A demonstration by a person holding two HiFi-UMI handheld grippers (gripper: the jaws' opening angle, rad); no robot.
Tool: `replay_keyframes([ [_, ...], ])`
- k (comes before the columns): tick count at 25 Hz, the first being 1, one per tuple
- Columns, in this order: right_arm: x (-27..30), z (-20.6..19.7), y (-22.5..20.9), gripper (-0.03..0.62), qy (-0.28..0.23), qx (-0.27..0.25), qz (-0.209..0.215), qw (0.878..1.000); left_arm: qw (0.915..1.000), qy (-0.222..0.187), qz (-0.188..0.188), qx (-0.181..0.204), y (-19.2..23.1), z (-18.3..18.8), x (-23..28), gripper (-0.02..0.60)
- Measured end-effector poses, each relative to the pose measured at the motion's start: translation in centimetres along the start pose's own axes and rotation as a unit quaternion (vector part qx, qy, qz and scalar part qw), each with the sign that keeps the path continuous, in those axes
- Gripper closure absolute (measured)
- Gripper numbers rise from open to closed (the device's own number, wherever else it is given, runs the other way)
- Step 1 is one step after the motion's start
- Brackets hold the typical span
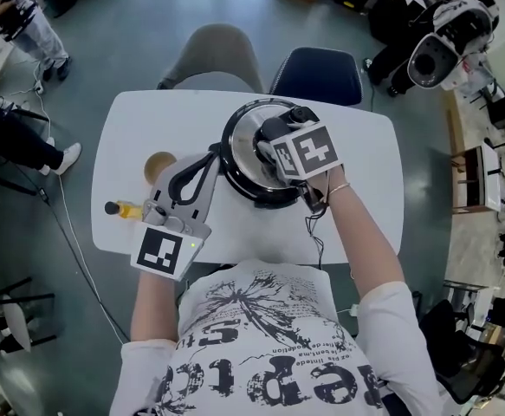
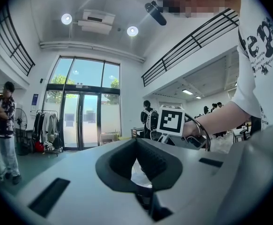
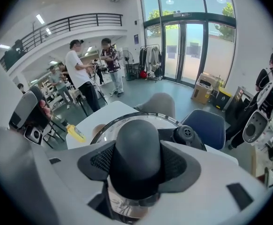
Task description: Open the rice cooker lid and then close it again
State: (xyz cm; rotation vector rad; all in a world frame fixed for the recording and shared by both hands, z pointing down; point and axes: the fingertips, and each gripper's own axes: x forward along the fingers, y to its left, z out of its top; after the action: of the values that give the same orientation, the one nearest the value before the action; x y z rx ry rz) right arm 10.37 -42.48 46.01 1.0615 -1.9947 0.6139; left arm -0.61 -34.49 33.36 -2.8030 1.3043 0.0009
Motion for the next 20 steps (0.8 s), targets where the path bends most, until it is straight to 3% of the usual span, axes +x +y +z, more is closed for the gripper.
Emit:
replay_keyframes([
  [10,-4.5,-2.0,2.7,0.303,-0.018,0.004,-0.010,1.000,0.9995,-0.005,-0.031,0.000,-1.6,1.5,-3.3,0.569],
  [20,-9.1,-10.0,4.7,0.303,-0.028,-0.004,0.010,1.000,0.9992,-0.003,-0.036,0.016,-9.6,1.4,-7.0,0.568],
])
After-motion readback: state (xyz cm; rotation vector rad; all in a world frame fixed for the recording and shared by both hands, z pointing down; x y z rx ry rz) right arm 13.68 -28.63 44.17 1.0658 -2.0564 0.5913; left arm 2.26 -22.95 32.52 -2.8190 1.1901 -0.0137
